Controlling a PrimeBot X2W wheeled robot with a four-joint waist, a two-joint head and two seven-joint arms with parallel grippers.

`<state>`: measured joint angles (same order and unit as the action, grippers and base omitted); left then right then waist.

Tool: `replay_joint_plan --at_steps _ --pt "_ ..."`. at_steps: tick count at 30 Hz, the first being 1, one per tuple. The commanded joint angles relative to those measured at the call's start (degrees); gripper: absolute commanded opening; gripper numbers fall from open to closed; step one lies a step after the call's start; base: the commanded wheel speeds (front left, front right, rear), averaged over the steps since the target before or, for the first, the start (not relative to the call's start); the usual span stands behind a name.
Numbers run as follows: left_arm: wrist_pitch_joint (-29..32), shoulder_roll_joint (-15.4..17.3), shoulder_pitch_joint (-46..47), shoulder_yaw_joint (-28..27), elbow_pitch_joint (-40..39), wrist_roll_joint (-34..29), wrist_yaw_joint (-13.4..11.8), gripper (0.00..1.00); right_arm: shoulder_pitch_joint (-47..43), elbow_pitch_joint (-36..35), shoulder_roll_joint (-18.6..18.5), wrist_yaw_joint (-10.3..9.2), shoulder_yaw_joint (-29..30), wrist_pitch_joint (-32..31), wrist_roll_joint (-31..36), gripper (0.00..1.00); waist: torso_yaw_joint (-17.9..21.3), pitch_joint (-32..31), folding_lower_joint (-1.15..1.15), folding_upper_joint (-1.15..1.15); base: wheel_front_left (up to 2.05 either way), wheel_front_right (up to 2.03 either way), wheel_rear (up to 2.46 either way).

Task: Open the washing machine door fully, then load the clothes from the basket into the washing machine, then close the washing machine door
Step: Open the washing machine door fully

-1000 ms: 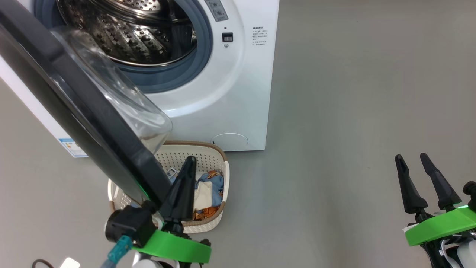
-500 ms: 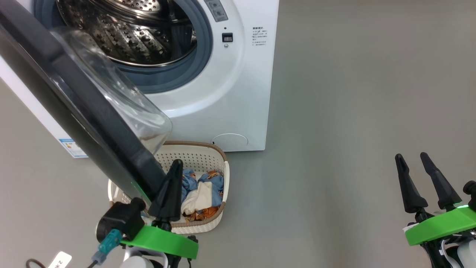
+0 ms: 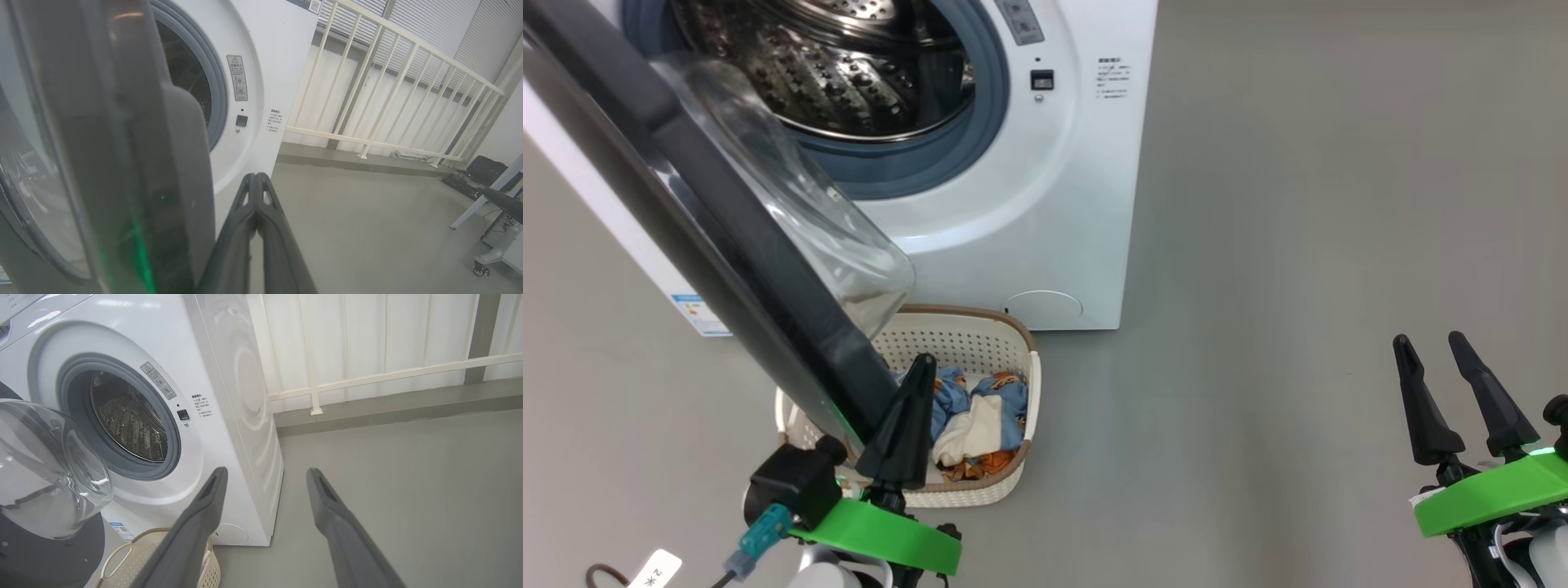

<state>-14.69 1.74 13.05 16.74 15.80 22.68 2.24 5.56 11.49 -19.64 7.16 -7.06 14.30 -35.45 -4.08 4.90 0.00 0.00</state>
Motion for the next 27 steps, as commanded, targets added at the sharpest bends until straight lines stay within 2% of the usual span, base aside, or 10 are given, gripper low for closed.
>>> replay_joint_plan --at_steps 1,27 --pt "-0.3 1.1 1.3 -3.1 -0.6 -0.2 -0.2 0.00 0.9 -1.5 -1.3 0.33 -0.5 0.7 0.2 1.00 -0.7 0.0 0.00 0.00 0.00 0.00 0.00" --pt "-0.3 1.1 -2.3 -5.9 -1.9 -0.9 -0.9 0.00 0.4 -1.9 -2.0 0.33 -0.3 0.7 0.7 1.00 -8.9 -0.5 0.00 0.00 0.00 0.00 0.00"
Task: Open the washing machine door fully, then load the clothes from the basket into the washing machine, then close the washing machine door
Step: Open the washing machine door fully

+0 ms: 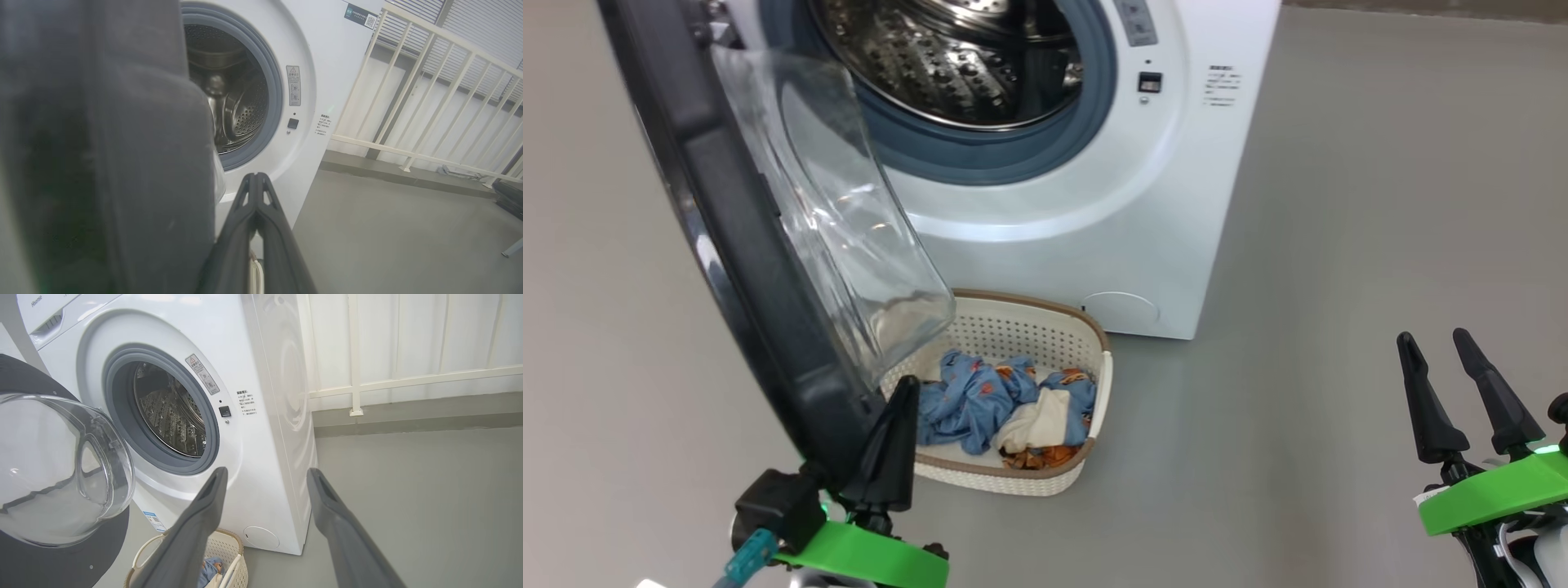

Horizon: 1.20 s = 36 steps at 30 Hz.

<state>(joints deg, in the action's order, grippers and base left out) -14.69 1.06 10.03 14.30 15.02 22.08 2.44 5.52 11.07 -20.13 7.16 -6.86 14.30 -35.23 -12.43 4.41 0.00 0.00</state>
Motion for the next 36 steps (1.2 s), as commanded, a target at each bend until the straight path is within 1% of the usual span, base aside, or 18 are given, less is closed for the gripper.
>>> replay_joint_plan --at_steps 1,7,13,23,30,36 --pt "-0.3 1.8 0.4 -3.6 -1.2 -0.3 -1.2 0.00 0.4 -1.5 -1.6 0.33 -0.6 0.7 0.4 1.00 -0.9 0.1 0.00 0.00 0.00 0.00 0.00" --pt "-0.3 1.8 -0.9 -4.8 -1.9 -0.6 -1.8 0.00 0.4 -1.5 -1.7 0.33 -0.5 0.7 0.5 1.00 -3.0 0.4 0.00 0.00 0.00 0.00 0.00" --pt "-0.3 1.8 -2.1 -7.4 -2.7 -1.8 -2.9 0.00 0.4 -1.6 -1.6 0.33 -0.4 0.7 0.5 1.00 -5.0 0.7 0.00 0.00 0.00 0.00 0.00" --pt "-0.3 1.8 -3.0 -12.8 -2.7 -4.3 -3.8 0.00 0.4 -1.6 -1.4 0.33 -0.4 0.7 0.6 1.00 -6.9 0.9 0.00 0.00 0.00 0.00 0.00" --pt "-0.3 1.9 -2.4 -16.5 -1.7 -6.0 -3.6 0.00 0.4 -1.7 -1.4 0.33 -0.4 0.7 0.6 1.00 -7.7 1.1 0.00 0.00 0.00 0.00 0.00" --pt "-0.3 2.9 -0.4 -19.9 0.1 -7.1 -3.1 0.00 0.5 -1.9 -1.6 0.33 -0.4 0.7 0.6 1.00 -8.2 1.6 0.00 0.00 0.00 0.00 0.00"
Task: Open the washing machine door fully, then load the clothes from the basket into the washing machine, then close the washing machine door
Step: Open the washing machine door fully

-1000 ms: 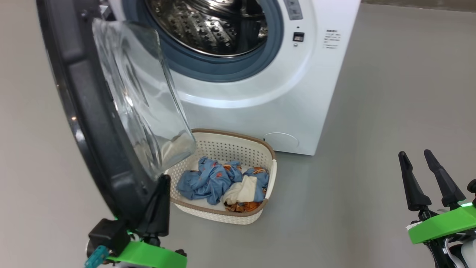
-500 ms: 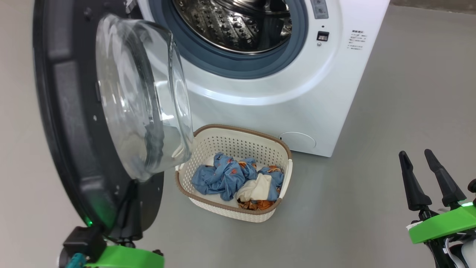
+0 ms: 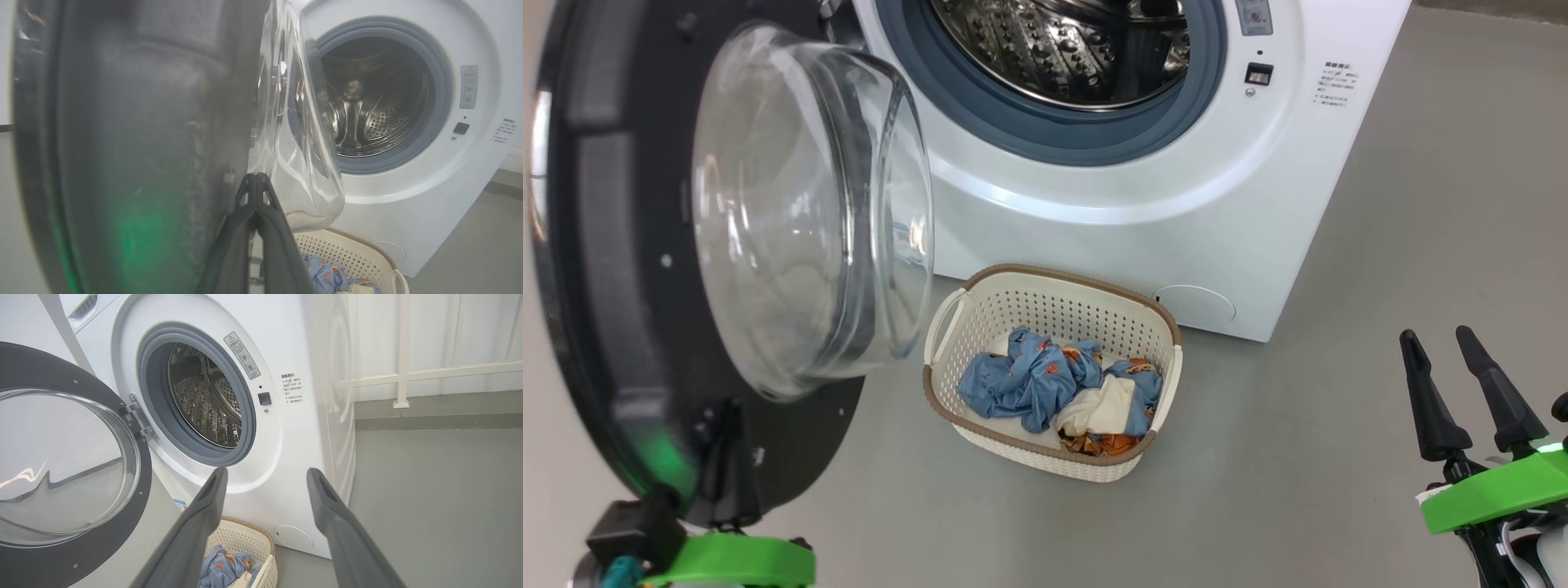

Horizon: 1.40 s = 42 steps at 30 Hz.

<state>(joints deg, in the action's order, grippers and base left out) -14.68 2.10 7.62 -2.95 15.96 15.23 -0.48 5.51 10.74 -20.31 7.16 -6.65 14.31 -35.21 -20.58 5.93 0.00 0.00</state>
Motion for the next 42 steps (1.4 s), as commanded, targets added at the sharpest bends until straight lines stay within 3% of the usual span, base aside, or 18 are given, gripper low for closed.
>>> replay_joint_plan --at_steps 1,25,42 --pt "-0.3 2.0 2.4 -3.2 -0.4 -0.5 -0.1 0.00 0.6 -1.5 -1.5 0.33 -0.6 0.7 0.6 1.00 -0.1 0.2 0.00 0.00 0.00 0.00 0.00" --pt "-0.3 4.7 10.5 -17.6 6.5 -4.0 0.3 0.00 2.7 -2.1 -4.1 0.33 -1.6 0.7 0.2 1.00 -1.0 5.0 0.00 0.00 0.00 0.00 0.00" --pt "-0.3 9.4 18.2 -25.5 12.3 -6.7 -0.4 0.00 5.8 -3.0 -6.6 0.33 -1.8 0.7 0.0 1.00 -0.8 11.6 0.00 0.00 0.00 0.00 0.00"
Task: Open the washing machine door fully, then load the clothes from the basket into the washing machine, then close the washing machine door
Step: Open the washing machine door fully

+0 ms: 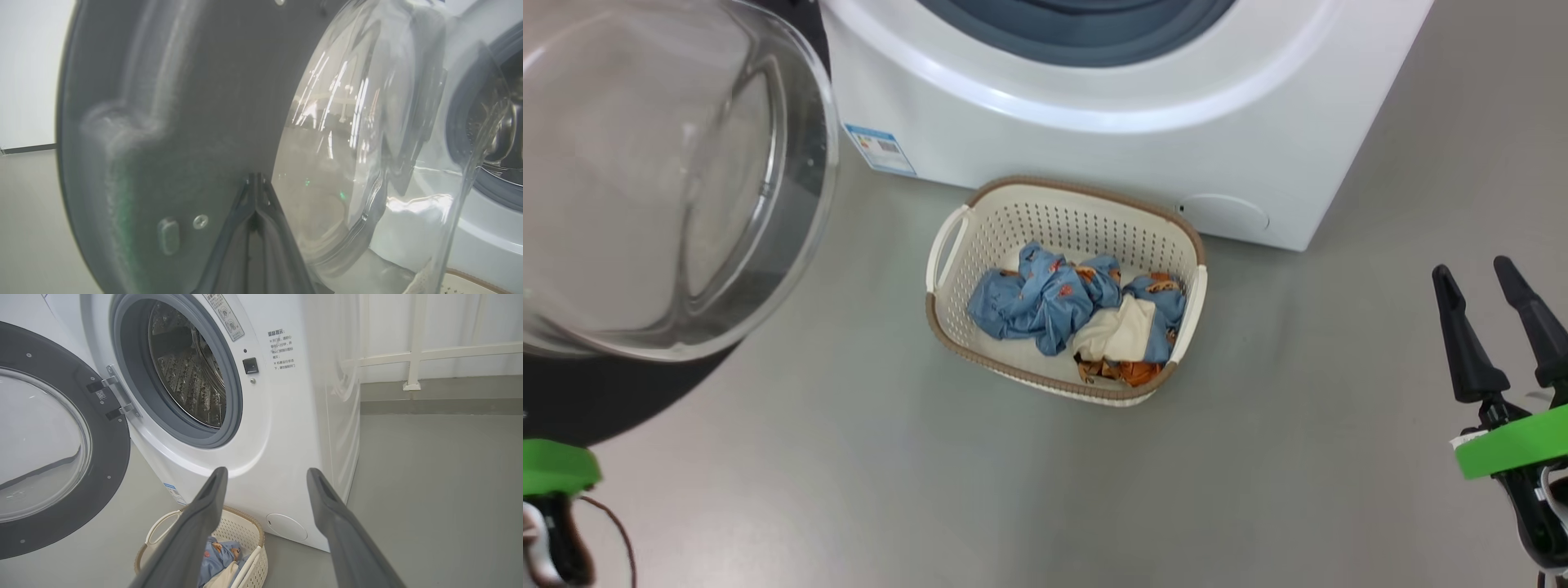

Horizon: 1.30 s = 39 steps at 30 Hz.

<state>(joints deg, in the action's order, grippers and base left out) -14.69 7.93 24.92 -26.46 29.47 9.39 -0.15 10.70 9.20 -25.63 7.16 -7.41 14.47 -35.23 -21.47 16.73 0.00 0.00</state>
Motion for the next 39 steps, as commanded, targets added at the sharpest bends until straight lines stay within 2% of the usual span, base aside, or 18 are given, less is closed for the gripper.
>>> replay_joint_plan --at_steps 1,7,17,21,26,33,39 --pt "-0.3 3.8 1.3 -2.5 -0.9 -0.9 -0.9 0.00 0.9 -1.5 -1.5 0.33 -1.1 0.5 0.0 1.00 0.1 1.2 0.00 0.00 0.00 0.00 0.00" --pt "-0.3 5.2 4.3 -5.7 1.4 -1.1 -1.7 0.00 2.1 -1.7 -2.5 0.33 -0.8 0.5 -0.1 1.00 -0.1 3.7 0.00 0.00 0.00 0.00 0.00" --pt "-0.3 8.8 9.5 -9.9 6.8 -1.9 -1.7 0.00 4.2 -2.4 -4.2 0.33 -0.8 0.5 -0.3 1.00 0.0 8.2 0.00 0.00 0.00 0.00 0.00" --pt "-0.3 9.8 11.4 -10.8 9.2 -2.5 -1.3 0.00 4.7 -2.5 -4.9 0.33 -0.6 0.5 -0.4 1.00 -0.2 9.5 0.00 0.00 0.00 0.00 0.00" --pt "-0.3 11.3 14.0 -11.7 11.3 -3.8 -2.0 0.00 5.5 -2.8 -5.6 0.33 -0.6 0.5 -0.4 1.00 -0.1 11.3 0.00 0.00 0.00 0.00 0.00" --pt "-0.3 12.3 15.7 -12.2 12.5 -5.1 -2.8 0.00 6.4 -2.7 -5.9 0.33 -1.2 0.5 -0.4 1.00 0.3 12.2 0.00 0.00 0.00 0.00 0.00" --pt "-0.3 12.1 14.9 -12.2 12.3 -6.1 -2.9 0.00 6.3 -2.1 -5.1 0.33 -1.3 0.5 -0.5 1.00 0.5 10.5 0.00 0.00 0.00 0.00 0.00"
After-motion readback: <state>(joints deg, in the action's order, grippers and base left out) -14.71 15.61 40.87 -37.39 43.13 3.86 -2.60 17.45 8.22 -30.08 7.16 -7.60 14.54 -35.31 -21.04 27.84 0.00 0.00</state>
